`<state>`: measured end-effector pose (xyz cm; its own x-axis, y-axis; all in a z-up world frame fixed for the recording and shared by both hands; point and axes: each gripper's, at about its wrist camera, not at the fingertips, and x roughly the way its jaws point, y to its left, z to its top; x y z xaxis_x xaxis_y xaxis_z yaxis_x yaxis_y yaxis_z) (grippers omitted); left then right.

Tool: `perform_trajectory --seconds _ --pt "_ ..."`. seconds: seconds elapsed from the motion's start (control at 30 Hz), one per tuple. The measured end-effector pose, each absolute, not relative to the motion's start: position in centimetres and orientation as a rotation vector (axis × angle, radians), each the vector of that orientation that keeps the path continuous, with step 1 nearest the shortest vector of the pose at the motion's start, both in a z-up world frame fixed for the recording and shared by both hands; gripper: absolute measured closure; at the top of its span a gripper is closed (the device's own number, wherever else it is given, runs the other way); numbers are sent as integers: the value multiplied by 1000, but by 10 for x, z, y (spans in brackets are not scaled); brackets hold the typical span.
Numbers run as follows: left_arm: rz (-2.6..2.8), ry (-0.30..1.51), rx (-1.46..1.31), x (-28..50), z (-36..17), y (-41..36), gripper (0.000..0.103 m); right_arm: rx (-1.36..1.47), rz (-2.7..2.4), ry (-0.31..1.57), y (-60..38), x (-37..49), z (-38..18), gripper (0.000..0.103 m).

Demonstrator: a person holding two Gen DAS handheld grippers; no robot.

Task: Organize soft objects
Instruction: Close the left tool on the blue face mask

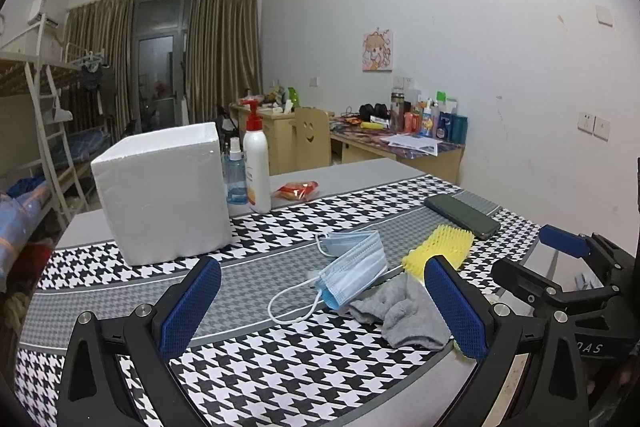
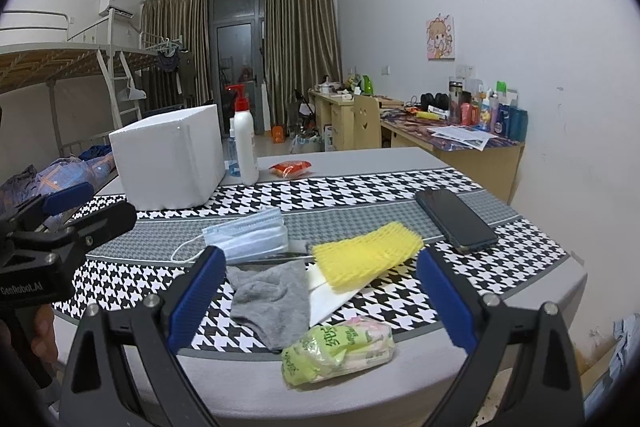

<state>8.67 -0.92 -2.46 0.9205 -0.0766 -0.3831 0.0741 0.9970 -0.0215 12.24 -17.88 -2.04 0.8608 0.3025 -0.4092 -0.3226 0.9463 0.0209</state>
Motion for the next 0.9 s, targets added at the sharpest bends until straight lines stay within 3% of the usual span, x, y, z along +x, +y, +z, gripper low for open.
perform_trajectory --seconds 0.9 --pt "-104 536 20 164 -41 -27 1 -46 342 523 -197 182 -35 5"
